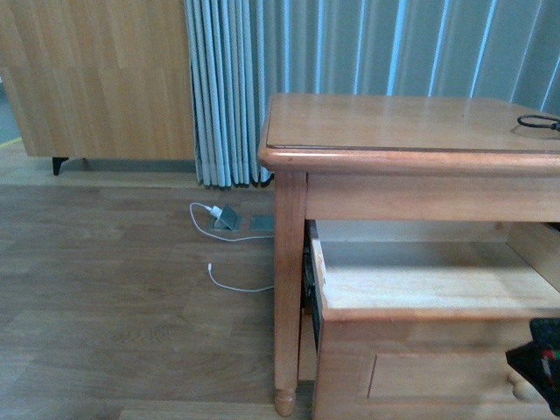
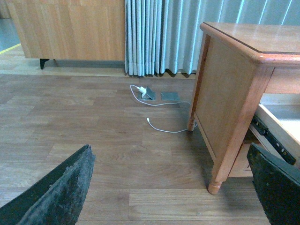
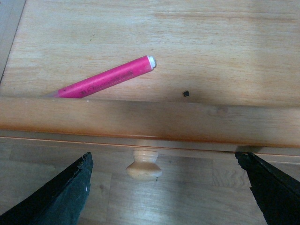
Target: Place pink marker in drawer with both arms
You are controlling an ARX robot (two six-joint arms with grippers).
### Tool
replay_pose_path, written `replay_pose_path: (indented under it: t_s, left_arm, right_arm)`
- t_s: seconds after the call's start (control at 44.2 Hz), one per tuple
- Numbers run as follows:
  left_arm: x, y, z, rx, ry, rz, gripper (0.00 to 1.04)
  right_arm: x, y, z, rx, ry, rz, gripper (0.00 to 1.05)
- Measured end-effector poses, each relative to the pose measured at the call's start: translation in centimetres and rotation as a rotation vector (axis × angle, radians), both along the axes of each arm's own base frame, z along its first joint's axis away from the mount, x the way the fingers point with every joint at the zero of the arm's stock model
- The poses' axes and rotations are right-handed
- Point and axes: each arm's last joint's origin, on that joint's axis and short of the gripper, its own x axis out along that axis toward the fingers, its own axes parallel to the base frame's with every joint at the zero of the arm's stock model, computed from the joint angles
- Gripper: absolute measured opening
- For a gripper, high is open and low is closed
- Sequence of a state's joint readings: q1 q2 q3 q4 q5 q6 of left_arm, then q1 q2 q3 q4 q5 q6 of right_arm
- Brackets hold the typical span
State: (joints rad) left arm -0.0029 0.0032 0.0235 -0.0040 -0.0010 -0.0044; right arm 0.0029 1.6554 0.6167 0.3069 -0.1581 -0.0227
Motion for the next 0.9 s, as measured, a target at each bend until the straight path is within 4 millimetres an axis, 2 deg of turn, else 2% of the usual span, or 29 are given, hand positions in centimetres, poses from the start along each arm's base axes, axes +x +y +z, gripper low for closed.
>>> replay_pose_path:
  t_s: [0.294,0.543,0.679,0.905]
  left_arm:
    - [0.0,0.0,0.0,0.000,0.000,0.000,0.99]
    - [0.0,0.0,0.0,0.000,0.000,0.000,0.99]
    - [0.0,0.0,0.0,0.000,0.000,0.000,0.99]
    - [0.0,0.0,0.0,0.000,0.000,0.000,0.99]
  right_arm:
    - [6.8,0.3,-1.1,-0.046,-0.167,-0.080,0.96]
    - [11.5,0.7,-2.0,-0.032,-0.276,-0.099,0.96]
    - [13.0,0.8,-2.5,-0.012,-0.314,-0.111,0.96]
    - [14.0,1.1,-3.2,-0.011,-0.352,-0.118,0.96]
